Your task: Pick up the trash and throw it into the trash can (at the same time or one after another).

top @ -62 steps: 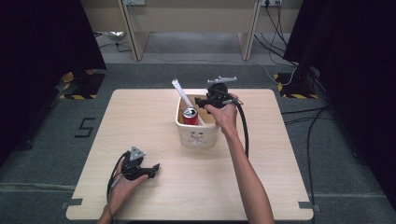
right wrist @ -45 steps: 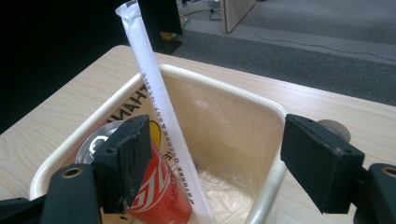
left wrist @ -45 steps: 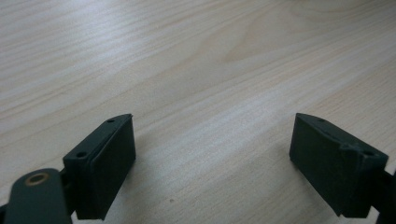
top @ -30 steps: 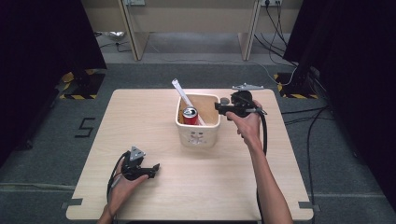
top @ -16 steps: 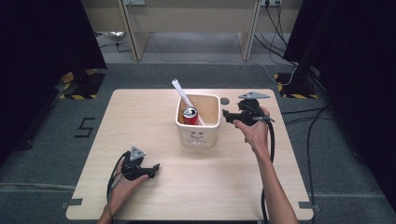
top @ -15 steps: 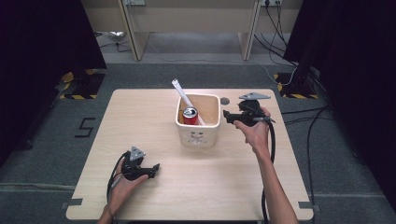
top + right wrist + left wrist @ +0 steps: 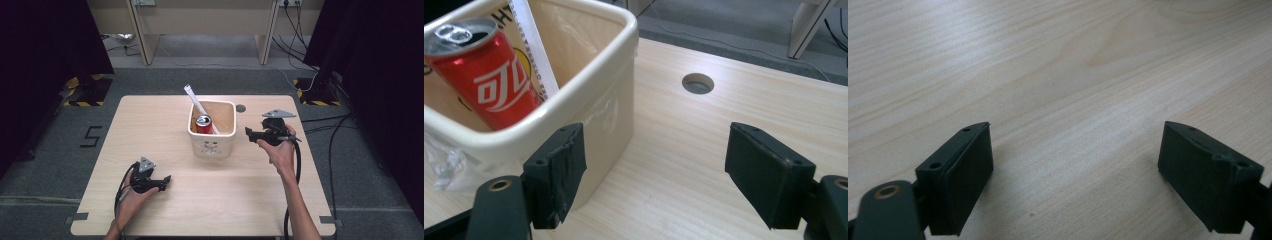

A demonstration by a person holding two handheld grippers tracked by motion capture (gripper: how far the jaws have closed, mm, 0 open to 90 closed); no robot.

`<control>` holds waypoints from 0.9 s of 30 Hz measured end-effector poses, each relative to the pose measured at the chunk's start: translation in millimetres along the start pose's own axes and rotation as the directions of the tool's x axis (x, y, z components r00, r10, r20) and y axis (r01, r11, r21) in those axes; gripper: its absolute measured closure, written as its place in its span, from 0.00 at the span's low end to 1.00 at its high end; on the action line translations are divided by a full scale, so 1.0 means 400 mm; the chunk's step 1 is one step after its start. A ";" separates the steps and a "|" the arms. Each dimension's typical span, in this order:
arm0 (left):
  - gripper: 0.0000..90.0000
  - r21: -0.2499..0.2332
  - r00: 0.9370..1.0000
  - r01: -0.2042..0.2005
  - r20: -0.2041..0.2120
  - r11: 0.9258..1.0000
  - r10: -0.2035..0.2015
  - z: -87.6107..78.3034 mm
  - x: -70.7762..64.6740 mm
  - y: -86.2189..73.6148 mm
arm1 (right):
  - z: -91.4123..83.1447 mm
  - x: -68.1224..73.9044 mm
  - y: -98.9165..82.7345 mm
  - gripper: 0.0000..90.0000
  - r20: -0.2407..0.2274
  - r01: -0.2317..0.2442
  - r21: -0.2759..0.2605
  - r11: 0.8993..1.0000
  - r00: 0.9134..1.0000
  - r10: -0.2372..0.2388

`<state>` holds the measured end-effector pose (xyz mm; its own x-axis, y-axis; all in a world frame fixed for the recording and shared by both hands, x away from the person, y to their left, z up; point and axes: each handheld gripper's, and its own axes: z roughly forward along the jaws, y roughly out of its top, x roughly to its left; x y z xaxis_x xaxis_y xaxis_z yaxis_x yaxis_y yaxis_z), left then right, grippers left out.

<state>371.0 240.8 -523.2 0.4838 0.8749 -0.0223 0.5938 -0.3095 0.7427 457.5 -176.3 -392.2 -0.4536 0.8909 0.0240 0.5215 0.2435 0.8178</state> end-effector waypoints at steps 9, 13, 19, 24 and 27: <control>0.15 -0.001 1.000 0.001 0.000 1.000 -0.001 0.000 0.000 0.000 | -0.012 -0.008 -0.037 0.27 0.017 0.022 0.016 1.000 1.000 -0.022; 0.15 -0.002 1.000 0.002 0.000 1.000 -0.002 0.000 0.000 0.000 | -0.015 -0.005 -0.051 0.27 0.026 0.037 0.028 0.999 0.999 -0.038; 0.15 -0.001 1.000 0.002 0.000 1.000 -0.002 0.000 0.000 0.000 | -0.024 0.000 -0.064 0.27 0.057 0.073 0.044 0.996 0.996 -0.075; 0.15 0.000 1.000 0.003 0.000 1.000 -0.003 0.000 0.000 0.000 | -0.029 0.007 -0.084 0.27 0.042 0.069 0.039 0.997 0.997 -0.071; 0.15 0.000 1.000 0.002 0.000 1.000 -0.002 0.000 0.000 0.000 | -0.031 0.006 -0.101 0.27 0.044 0.069 0.045 0.997 0.997 -0.071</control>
<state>370.9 240.6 -523.2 0.4827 0.8755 -0.0240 0.5948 -0.3075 0.7428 426.4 -188.5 -418.0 -0.4576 0.8872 -0.0593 0.5209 0.3216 0.7907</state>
